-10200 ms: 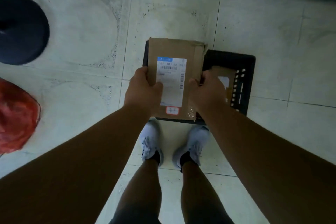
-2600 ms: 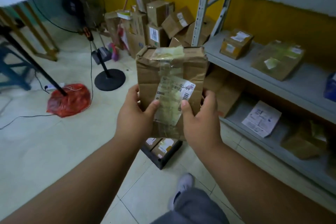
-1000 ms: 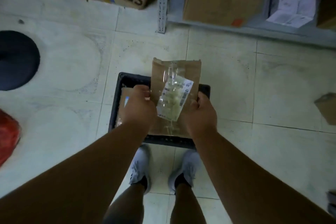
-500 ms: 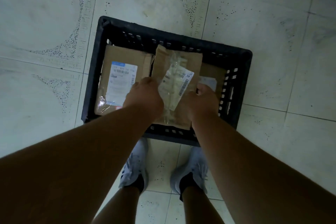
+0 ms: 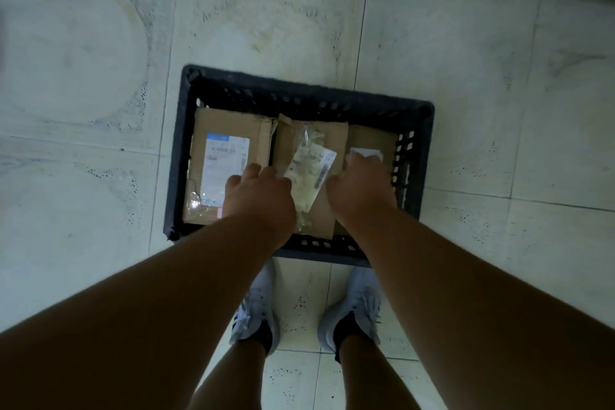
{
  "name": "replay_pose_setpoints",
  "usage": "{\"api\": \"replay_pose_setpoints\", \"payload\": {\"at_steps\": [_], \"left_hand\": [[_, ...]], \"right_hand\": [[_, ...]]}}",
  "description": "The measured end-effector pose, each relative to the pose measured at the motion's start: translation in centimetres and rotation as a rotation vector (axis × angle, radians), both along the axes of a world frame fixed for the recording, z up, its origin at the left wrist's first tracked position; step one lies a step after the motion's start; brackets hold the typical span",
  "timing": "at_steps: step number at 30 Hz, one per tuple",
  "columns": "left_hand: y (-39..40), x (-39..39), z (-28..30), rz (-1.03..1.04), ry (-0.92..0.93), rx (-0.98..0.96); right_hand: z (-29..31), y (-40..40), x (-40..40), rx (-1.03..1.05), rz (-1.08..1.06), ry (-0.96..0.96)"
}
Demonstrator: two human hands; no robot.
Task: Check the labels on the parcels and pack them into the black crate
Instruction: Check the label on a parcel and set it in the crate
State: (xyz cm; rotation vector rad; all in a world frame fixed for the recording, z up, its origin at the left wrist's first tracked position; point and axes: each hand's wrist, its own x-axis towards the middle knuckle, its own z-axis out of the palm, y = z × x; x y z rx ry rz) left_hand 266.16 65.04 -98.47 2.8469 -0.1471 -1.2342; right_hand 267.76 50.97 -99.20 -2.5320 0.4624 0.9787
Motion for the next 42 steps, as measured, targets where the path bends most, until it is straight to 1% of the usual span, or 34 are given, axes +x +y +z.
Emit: {"api": "replay_pose_setpoints", "payload": {"at_steps": [2,4,6,8,11,13,15,18,21,24,30,35,42], "left_hand": [[-0.8,1.2,5.5,0.154,-0.102,-0.154],[-1.8,2.2,12.2,0.290,-0.167,-0.340],[-2.4,2.8,19.5,0.344,-0.258,-0.509],[-2.7,2.9,26.8,0.314,-0.343,-0.633],[-2.9,2.4,37.2,0.319,-0.434,-0.739],[-3.3,1.7,43.3,0.324,-0.494,-0.808],[-4.1,1.1,48.3,0.275,-0.571,-0.861],[-5.4,0.2,53.6,0.184,-0.632,-0.951],[-6.1,-0.7,56.4,0.081,-0.619,-1.009],[-7.3,-1.5,58.1,-0.020,-0.601,-1.040],[-13.0,-3.8,59.5,-0.114,-0.573,-1.094],[-22.1,-5.6,60.2,-0.232,-0.535,-1.130],[-39.1,-9.1,60.7,-0.269,-0.489,-1.206]], "right_hand": [[6.0,0.3,0.9,0.054,0.039,-0.102],[12.8,0.5,1.7,0.118,0.035,-0.157],[20.3,0.5,2.4,0.173,0.019,-0.217],[28.1,0.0,2.7,0.203,0.018,-0.303],[39.4,-1.4,1.7,0.194,-0.006,-0.466],[45.8,-2.6,0.4,0.174,-0.044,-0.592],[51.1,-3.6,-1.1,0.164,-0.103,-0.705],[56.6,-4.6,-3.7,0.129,-0.176,-0.844],[59.6,-5.2,-6.5,0.090,-0.288,-0.932],[60.9,-6.4,-9.1,0.044,-0.383,-0.976],[62.4,-11.9,-12.8,-0.041,-0.443,-1.020],[63.2,-20.1,-15.8,-0.093,-0.509,-1.090],[64.3,-36.3,-21.6,-0.204,-0.578,-1.041]]}}
